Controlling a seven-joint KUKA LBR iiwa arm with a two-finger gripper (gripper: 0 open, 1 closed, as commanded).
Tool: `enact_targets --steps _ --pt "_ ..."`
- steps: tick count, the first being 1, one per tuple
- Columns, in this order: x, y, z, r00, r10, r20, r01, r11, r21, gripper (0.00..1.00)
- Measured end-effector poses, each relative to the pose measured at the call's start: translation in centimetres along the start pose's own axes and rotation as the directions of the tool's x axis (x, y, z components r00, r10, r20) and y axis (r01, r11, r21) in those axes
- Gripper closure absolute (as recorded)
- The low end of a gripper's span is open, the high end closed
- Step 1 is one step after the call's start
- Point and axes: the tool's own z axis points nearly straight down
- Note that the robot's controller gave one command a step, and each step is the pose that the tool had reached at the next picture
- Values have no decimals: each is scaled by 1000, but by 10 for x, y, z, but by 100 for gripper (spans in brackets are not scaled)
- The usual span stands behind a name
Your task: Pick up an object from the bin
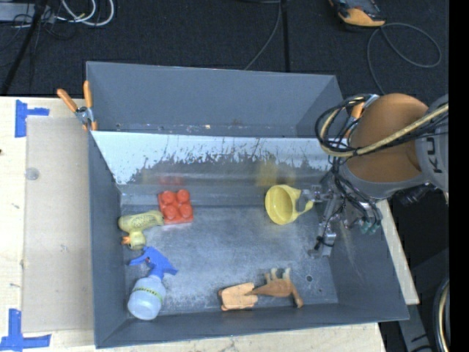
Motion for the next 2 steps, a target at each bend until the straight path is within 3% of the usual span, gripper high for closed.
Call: enact_targets --steps 1,2 --pt "-1 0 -4 1000 -2 7 2 1000 1 0" --pt "27 10 32 998 -57 10 57 998 2 0"
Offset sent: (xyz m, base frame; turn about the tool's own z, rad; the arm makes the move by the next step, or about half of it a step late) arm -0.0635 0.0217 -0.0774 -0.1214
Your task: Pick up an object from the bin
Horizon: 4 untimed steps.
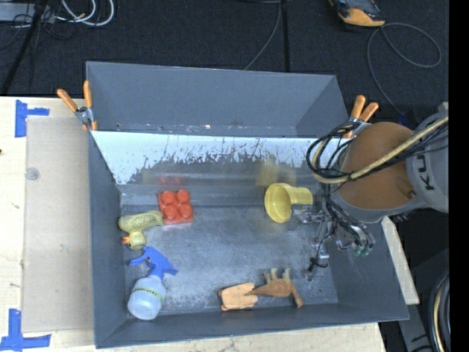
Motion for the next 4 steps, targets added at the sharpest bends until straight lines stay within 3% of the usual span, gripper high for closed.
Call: enact_targets --steps 1,2,3,4 --pt "11 29 32 985 -171 -11 171 985 -3 0" --pt "26 67 43 951 -310 1 310 951 1 0" --pt "44 75 45 944 -331 -3 331 944 -5 0" --pt "36 93 46 926 -377 -4 377 926 0 0"
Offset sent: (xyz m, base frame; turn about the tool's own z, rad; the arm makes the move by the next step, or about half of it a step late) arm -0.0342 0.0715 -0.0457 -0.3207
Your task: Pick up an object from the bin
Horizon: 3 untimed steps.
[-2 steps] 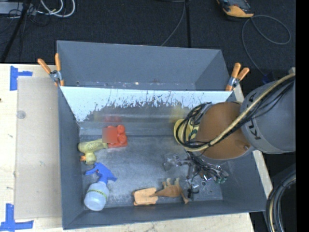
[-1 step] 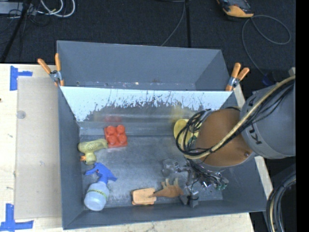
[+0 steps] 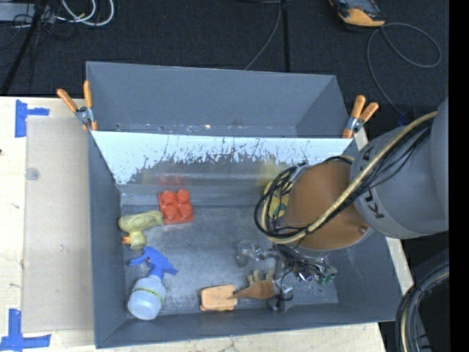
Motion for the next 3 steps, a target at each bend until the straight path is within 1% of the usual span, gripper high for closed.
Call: enact_targets --steps 1,2,3 --pt "-12 27 -2 999 -47 0 47 999 -6 100" --pt "-13 27 -2 999 -49 2 49 999 -6 0" --pt "-13 27 -2 999 -50 2 50 999 -6 0"
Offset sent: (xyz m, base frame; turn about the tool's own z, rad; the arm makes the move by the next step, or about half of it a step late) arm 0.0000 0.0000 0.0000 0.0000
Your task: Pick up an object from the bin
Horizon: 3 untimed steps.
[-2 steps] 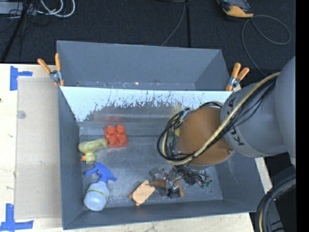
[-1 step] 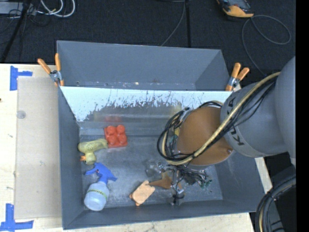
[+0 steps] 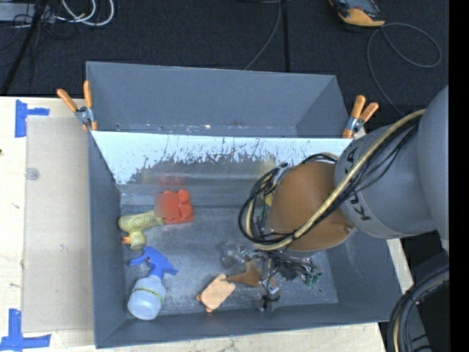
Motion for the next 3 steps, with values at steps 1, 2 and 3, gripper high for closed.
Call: enact_targets --steps 1,2,3 --pt "-7 7 -1 999 -44 -2 44 999 -1 0" --pt "-16 24 1 981 -195 -1 195 981 -1 0" --pt "-29 50 2 800 -599 3 599 800 1 100"
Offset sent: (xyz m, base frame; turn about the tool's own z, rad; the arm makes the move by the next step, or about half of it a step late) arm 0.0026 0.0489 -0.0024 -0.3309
